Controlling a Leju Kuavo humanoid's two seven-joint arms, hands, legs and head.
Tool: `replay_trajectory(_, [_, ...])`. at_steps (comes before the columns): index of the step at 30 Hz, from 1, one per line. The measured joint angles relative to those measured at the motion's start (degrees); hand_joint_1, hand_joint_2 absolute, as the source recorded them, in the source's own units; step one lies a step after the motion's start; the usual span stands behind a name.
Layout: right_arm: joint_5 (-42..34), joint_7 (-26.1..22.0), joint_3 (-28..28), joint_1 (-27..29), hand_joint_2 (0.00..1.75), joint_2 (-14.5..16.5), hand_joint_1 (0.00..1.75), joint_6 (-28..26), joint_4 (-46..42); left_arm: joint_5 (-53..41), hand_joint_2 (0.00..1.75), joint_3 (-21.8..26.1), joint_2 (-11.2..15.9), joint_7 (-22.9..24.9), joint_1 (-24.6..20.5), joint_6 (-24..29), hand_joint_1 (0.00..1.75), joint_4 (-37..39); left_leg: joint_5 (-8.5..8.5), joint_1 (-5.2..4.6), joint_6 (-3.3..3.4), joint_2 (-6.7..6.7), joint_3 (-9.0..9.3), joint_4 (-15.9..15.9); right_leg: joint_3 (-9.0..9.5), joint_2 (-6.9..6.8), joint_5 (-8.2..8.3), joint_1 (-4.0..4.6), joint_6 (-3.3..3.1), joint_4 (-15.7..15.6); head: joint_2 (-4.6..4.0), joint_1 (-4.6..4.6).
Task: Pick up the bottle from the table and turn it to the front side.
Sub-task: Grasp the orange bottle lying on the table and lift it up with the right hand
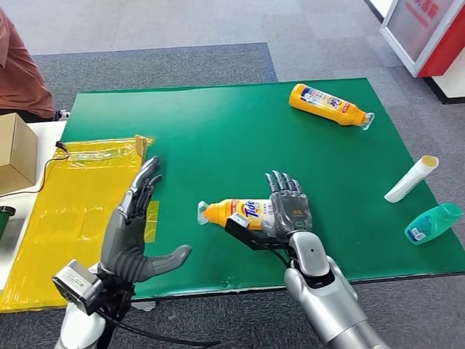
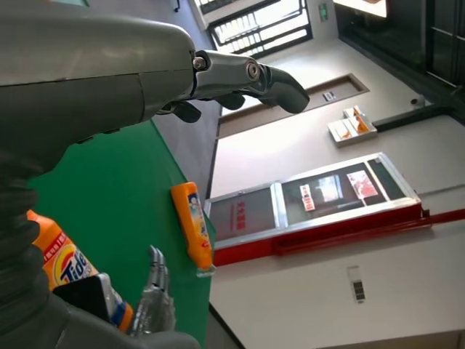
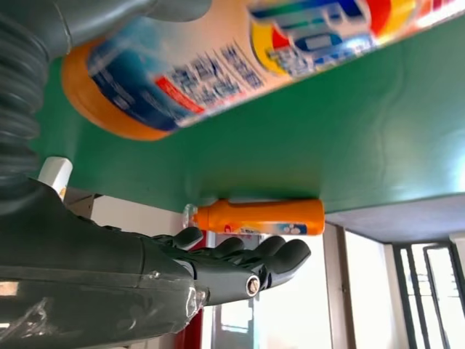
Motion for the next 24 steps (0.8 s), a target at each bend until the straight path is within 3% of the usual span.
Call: replay_trajectory(24, [1.43,2.60,0.48,-9.86,1.75,0.59,0.00,6.81,17.21,2.92,1.75,-1.09,0.89,0.92,-6.10,-1.67,0.00,2.72,0.04,0.00,0.03,0.00,0.00,0.01,0.01,0.00,0.04,0.00,0.03,0.00,0.00,0.01])
